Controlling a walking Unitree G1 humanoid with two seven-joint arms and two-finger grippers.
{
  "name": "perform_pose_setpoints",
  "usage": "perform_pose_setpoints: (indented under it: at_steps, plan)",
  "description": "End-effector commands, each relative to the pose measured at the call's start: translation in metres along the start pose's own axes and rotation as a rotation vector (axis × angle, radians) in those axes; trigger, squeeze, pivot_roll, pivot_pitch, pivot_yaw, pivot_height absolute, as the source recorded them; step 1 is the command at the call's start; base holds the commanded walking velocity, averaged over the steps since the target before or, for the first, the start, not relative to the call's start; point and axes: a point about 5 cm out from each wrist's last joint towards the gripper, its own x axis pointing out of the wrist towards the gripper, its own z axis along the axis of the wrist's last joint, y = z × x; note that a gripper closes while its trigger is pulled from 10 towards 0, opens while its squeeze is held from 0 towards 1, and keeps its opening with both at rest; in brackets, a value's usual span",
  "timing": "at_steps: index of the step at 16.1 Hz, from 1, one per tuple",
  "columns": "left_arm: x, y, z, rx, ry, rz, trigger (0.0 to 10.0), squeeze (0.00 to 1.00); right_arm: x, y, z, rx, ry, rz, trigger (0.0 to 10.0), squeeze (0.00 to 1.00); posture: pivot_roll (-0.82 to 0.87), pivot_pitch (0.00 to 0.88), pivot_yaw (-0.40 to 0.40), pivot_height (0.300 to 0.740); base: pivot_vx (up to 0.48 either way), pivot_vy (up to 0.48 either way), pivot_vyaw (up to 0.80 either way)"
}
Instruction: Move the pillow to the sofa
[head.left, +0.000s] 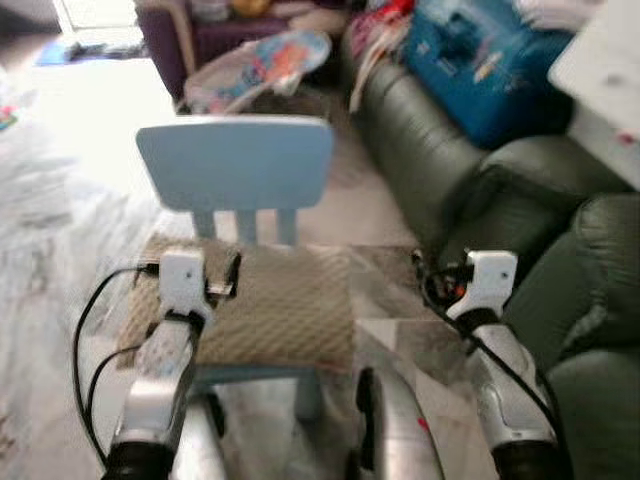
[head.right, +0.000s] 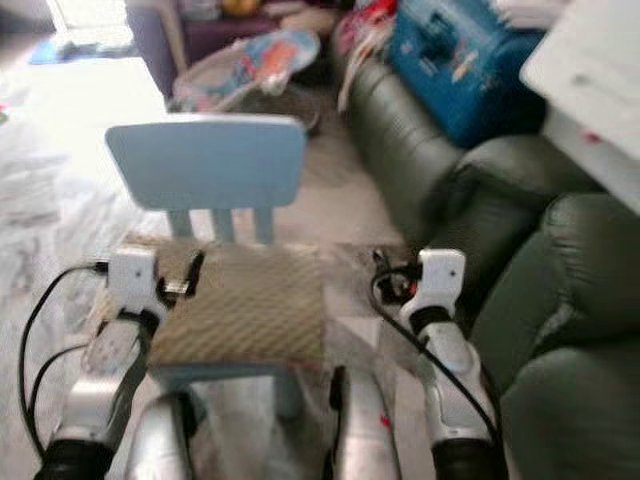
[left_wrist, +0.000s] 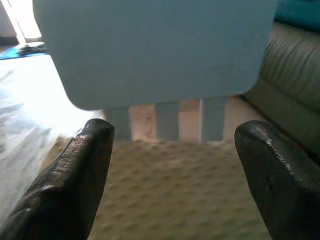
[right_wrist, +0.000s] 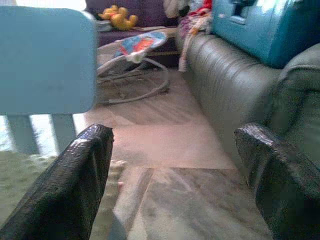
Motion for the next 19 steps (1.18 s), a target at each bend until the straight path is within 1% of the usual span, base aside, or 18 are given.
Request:
perform_pose_setpoints:
  at_steps: [1,3,4,6,7,8,9,10,11,12,13,14,15,17,18,19]
  plan:
    - [-0.001,0.008,0.0,0.013,0.003,0.028,10.0,0.0,0.004,0.007,0.003,0.0,-0.01,0.032,10.0,0.0,-0.02,0.0,-0.024,0.545,0.0,0.0,0.69]
    - [-0.001,0.011,0.0,0.019,0.001,0.045,10.0,0.0,0.004,0.008,0.002,0.003,-0.009,0.032,10.0,0.0,-0.02,0.0,-0.025,0.545,0.0,0.0,0.52]
    - [-0.001,0.012,0.0,0.019,0.0,0.046,10.0,0.0,0.005,0.008,0.003,0.005,-0.009,0.032,10.0,0.0,-0.02,0.0,-0.025,0.545,0.0,0.0,0.0]
    - [-0.002,0.019,-0.002,0.04,0.016,0.074,10.0,0.0,0.006,0.006,0.002,0.016,-0.003,0.034,10.0,0.0,-0.01,0.0,-0.029,0.545,0.0,0.0,0.0]
    - [-0.001,0.025,-0.006,0.065,0.046,0.101,10.0,0.0,0.007,0.006,0.001,0.046,0.018,0.043,10.0,0.0,-0.01,0.0,-0.033,0.545,0.0,0.0,0.0]
    - [0.001,0.03,-0.01,0.079,0.081,0.105,10.0,0.0,0.009,0.007,-0.003,0.09,0.064,0.047,10.0,0.0,-0.01,0.0,-0.033,0.545,0.0,0.0,0.0]
    - [0.002,0.035,-0.013,0.073,0.108,0.1,10.0,0.0,0.011,0.008,-0.009,0.123,0.119,0.05,10.0,0.0,-0.02,0.0,-0.032,0.545,0.0,0.0,0.0]
    - [0.004,0.043,-0.019,0.061,0.174,0.076,10.0,0.0,0.012,0.011,-0.012,0.136,0.166,0.078,10.0,0.0,-0.01,0.008,-0.025,0.545,0.0,0.0,0.0]
    - [0.005,0.048,-0.024,0.05,0.213,0.066,10.0,0.0,0.012,0.013,-0.011,0.143,0.176,0.092,10.0,0.0,-0.01,0.036,-0.02,0.545,0.0,0.0,0.0]
    - [0.004,0.054,-0.027,0.074,0.233,0.059,10.0,0.0,0.012,0.014,-0.015,0.125,0.195,0.103,10.0,0.0,0.0,0.08,-0.019,0.545,0.0,0.0,0.0]
    - [0.001,0.064,-0.03,0.118,0.255,0.058,10.0,0.0,0.011,0.018,-0.02,0.149,0.223,0.106,10.0,0.0,0.01,0.148,-0.044,0.545,0.0,0.0,0.0]
    - [0.0,0.069,-0.03,0.131,0.257,0.055,10.0,0.0,0.011,0.024,-0.02,0.169,0.244,0.119,10.0,0.0,0.01,0.174,-0.053,0.545,0.0,0.0,0.0]
    - [-0.001,0.07,-0.03,0.141,0.257,0.057,10.0,0.0,0.011,0.026,-0.021,0.175,0.257,0.121,10.0,0.0,0.01,0.179,-0.059,0.545,0.0,0.0,0.0]
    - [0.004,0.075,-0.03,0.122,0.26,0.068,10.0,0.0,0.013,0.038,-0.027,0.172,0.326,0.165,10.0,0.0,0.0,0.224,-0.062,0.545,0.0,0.0,0.0]
    - [0.01,0.073,-0.027,0.115,0.257,0.066,10.0,0.0,0.017,0.048,-0.024,0.177,0.353,0.207,10.0,0.0,-0.01,0.249,-0.062,0.545,0.0,0.0,0.0]
    - [0.015,0.072,-0.026,0.122,0.259,0.059,10.0,0.0,0.019,0.05,-0.025,0.167,0.366,0.216,10.0,0.0,-0.02,0.267,-0.07,0.545,0.0,0.0,0.0]
